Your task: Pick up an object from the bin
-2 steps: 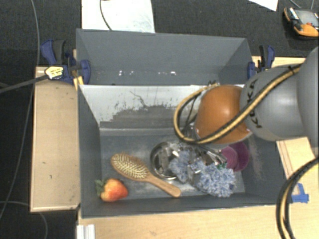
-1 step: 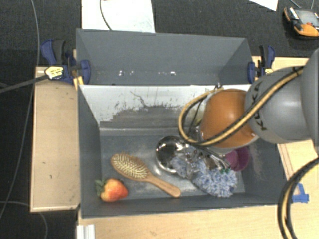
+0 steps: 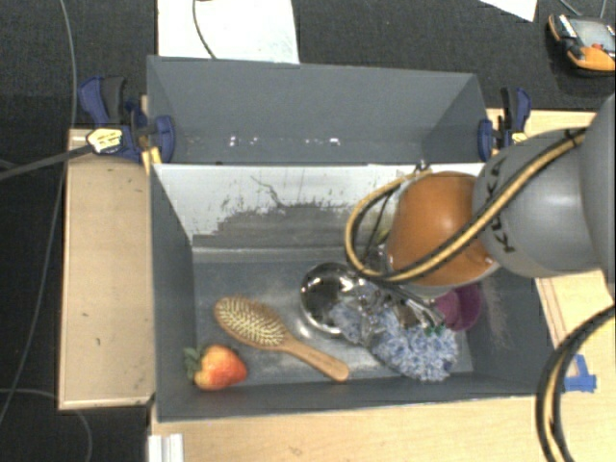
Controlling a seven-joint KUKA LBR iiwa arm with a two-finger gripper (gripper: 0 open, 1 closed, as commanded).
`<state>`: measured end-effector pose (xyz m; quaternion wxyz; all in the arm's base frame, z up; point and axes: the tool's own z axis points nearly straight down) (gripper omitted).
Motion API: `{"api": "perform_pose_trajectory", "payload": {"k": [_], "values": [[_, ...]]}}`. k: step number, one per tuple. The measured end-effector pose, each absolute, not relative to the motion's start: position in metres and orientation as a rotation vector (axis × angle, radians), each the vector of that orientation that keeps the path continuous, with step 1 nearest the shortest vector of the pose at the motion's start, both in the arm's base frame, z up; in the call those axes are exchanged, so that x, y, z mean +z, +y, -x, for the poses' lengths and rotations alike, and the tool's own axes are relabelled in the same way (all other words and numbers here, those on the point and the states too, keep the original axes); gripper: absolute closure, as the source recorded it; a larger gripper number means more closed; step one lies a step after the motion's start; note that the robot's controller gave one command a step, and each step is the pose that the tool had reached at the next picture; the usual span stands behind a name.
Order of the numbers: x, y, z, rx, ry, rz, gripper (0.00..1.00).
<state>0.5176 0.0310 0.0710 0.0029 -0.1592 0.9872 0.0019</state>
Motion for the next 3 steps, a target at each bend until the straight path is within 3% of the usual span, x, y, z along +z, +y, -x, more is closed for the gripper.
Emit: {"api": "perform_pose_trajectory", "payload": {"k": [3], "values": [[0.176, 0.031, -0.516, 0.008, 3.103, 0.491, 1.00]]}}
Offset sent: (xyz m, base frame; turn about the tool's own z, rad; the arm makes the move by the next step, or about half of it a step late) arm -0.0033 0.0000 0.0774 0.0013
